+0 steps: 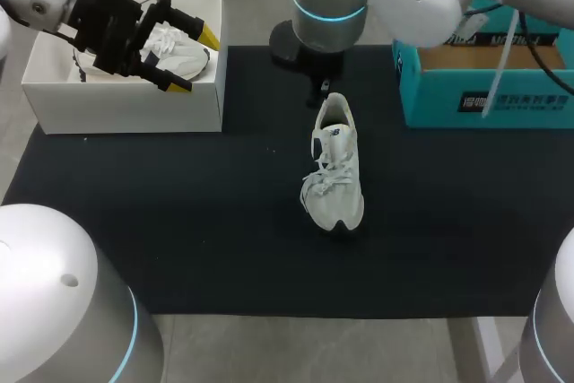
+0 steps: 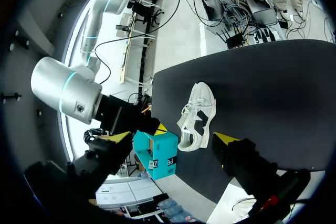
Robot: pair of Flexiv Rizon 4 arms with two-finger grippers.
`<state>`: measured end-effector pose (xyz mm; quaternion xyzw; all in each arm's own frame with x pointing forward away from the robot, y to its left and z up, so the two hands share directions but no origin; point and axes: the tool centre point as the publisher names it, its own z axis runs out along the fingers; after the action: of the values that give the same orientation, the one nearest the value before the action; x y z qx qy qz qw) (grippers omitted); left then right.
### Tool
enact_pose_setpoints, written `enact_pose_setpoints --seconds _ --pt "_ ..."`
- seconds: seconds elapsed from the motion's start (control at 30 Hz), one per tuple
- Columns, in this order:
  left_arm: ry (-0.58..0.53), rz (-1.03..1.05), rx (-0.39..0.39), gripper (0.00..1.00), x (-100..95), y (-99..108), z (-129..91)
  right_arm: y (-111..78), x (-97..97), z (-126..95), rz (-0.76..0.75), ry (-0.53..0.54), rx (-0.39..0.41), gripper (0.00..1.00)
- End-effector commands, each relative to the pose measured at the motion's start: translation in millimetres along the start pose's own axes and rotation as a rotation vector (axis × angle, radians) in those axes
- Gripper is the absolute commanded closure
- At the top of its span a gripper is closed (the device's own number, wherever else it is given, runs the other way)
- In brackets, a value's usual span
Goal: Take the shoe out of the shoebox, open the shoe tongue, remove and reinsert the insole, then place the shoe into the shoebox
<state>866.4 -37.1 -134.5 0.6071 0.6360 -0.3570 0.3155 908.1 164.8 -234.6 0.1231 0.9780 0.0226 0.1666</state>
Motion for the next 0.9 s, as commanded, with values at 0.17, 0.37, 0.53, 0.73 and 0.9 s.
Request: enact_pose_setpoints --seconds 0.17,0.37,0.53,0.73,0.9 --pt "0.004 0.0 0.0 0.0 -0.5 0.0 -0.1 -9.2 -26.3 25.5 -0.199 0.104 -0.228 1.0" --pt "0.004 0.0 0.0 0.0 -0.5 0.0 -0.1 -12.7 -50.2 46.2 -0.181 0.052 -0.109 0.96" --pt "0.004 0.0 0.0 0.0 -0.5 0.0 -0.1 -12.5 -61.7 60.2 -0.218 0.028 -0.001 0.75" --pt "0.004 0.0 0.0 0.0 -0.5 0.0 -0.1 -11.7 -67.8 77.1 -0.245 0.043 0.05 0.64" --pt "0.004 0.0 0.0 0.0 -0.5 0.0 -0.1 -11.1 -73.9 92.4 -0.262 0.054 0.078 0.64"
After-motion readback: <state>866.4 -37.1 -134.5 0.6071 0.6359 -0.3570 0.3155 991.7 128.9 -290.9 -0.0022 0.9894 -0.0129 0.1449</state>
